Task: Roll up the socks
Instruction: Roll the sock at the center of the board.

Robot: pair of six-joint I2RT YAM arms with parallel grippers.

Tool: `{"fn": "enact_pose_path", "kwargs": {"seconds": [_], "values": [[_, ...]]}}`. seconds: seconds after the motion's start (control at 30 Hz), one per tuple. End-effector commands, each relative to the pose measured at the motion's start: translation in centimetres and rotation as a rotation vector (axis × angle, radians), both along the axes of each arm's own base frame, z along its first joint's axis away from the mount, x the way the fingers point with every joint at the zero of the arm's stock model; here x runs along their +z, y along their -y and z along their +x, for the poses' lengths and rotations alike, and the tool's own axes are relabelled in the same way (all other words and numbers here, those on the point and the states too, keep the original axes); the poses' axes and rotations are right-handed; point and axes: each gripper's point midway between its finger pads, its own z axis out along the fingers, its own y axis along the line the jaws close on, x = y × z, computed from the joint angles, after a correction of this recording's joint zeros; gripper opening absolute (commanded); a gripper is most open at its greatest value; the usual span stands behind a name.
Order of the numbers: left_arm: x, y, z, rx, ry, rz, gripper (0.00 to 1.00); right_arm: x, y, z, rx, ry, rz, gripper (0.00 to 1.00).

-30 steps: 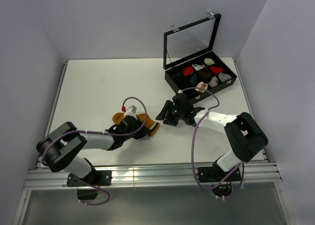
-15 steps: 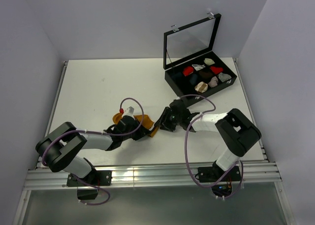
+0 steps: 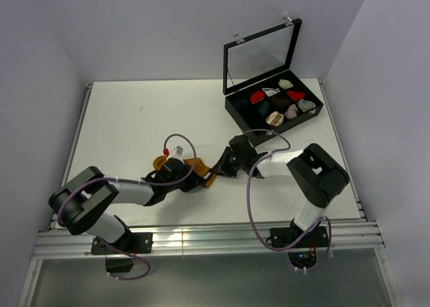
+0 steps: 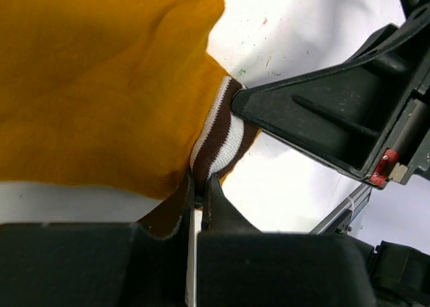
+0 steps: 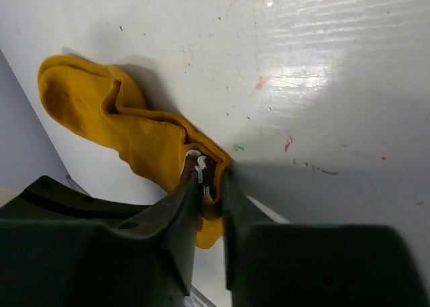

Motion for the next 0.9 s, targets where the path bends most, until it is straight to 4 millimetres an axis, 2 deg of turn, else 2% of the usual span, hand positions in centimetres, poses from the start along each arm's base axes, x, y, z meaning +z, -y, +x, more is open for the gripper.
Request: {"fn": "enact_pose_path", "kwargs": {"seconds": [0.0,0.07,0.1,0.13,0.2,0.23,0.3,0.33,0.43,0.63,0.73,0.87], "values": [[0.6,0.3,0.2,-0.025,0.037,-0.007,0.01,-2.3,0.9,-1.0,0.03,-0.053,-0.098,0.19],[0.6,0.2,0.3,-0.031,0.053,0.008,0.01,-2.1,1.1,-0.9,0.035,-0.056,-0.122,0.11],[0.6,0.1,0.4,-0.031,0.062,0.015,0.02,-2.0,1.3,-0.8,0.041,-0.048,-0.142,0.03],[0.7,-0.1,0.6,-0.029,0.08,0.03,0.1,-1.7,1.2,-0.7,0.049,-0.05,-0.154,0.01],[1.2,0.0,0.6,-0.044,0.106,0.037,0.19,-2.1,1.9,-1.0,0.065,-0.076,-0.205,0.0],[1.4,-0.6,1.2,-0.021,0.144,0.079,0.28,-1.5,1.6,-0.5,0.07,-0.068,-0.208,0.0],[2.1,-0.5,1.7,-0.019,0.181,0.103,0.38,-1.9,2.0,-0.8,0.081,-0.095,-0.246,0.0],[2.6,-0.5,1.8,-0.019,0.202,0.114,0.47,-1.5,1.9,-0.4,0.078,-0.088,-0.251,0.0],[3.7,-0.8,2.4,-0.018,0.282,0.178,0.59,-1.0,2.3,-0.3,0.082,-0.093,-0.289,0.0],[5.9,-0.5,2.2,-0.022,0.451,0.34,0.64,0.1,3.2,-0.1,0.081,-0.105,-0.374,0.0],[7.1,0.6,1.5,-0.044,0.528,0.403,0.64,0.4,3.1,-0.2,0.077,-0.12,-0.392,0.0],[6.7,1.9,0.4,-0.085,0.593,0.463,0.64,0.6,2.9,-0.4,0.086,-0.139,-0.403,0.0]]}}
